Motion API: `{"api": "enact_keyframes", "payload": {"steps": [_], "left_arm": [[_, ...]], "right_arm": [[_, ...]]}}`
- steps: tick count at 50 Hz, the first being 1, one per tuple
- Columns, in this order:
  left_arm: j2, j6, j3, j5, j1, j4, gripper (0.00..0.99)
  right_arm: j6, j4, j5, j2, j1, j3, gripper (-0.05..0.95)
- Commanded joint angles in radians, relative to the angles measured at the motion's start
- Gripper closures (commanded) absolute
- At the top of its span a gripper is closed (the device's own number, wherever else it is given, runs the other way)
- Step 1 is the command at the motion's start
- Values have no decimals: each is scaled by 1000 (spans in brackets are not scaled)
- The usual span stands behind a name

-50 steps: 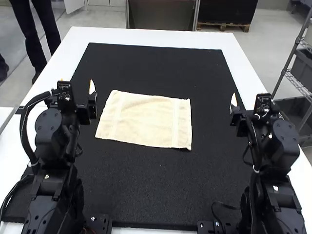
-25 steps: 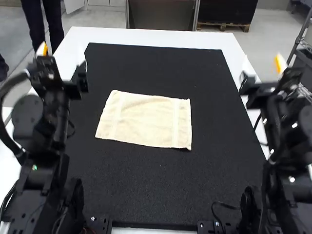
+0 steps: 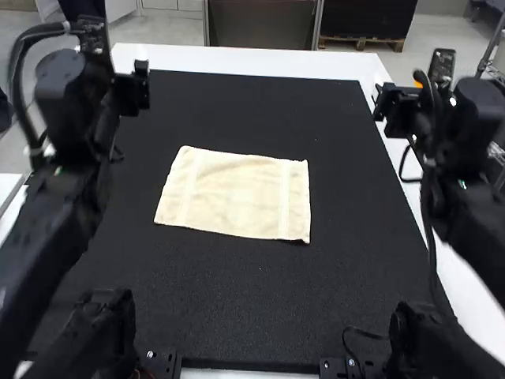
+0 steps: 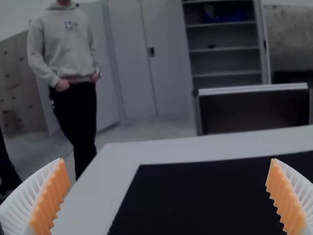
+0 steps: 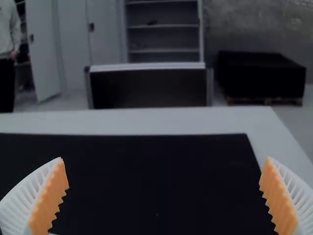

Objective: Fold the towel.

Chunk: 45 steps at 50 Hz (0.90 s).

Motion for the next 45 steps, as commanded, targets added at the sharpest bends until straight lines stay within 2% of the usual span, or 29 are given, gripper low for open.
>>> {"api": "enact_keyframes", "payload": {"steps": [1,6,14,16,20,25,27,31,35,40,45], "left_arm": [[138,17,41,-10,30,34,48],[253,20,57,5,69,56,36],[380,20,55,39,147,97,38],[414,20,52,41,173,106,38],[468,20,52,58,211,122,38],[531,22,50,93,237,140,36],[558,39,49,108,236,146,36],[597,80,43,107,230,159,36],[635,83,23,93,208,228,36],[686,114,6,13,161,321,38],[741,105,7,-19,110,375,39]], "right_arm": [[48,34,-76,209,-30,69,-2],[68,60,-194,358,-67,98,-5],[58,180,-229,422,-125,76,-3],[58,184,-261,438,-128,80,-2],[32,186,-264,470,-126,86,-2],[2,181,-266,522,-123,87,-2],[-24,178,-268,547,-116,87,-2],[-67,183,-228,584,-94,84,-5],[-88,193,-199,617,-57,87,-8],[-125,206,-137,648,-11,92,-8],[-130,219,-103,674,30,104,-8]]}}
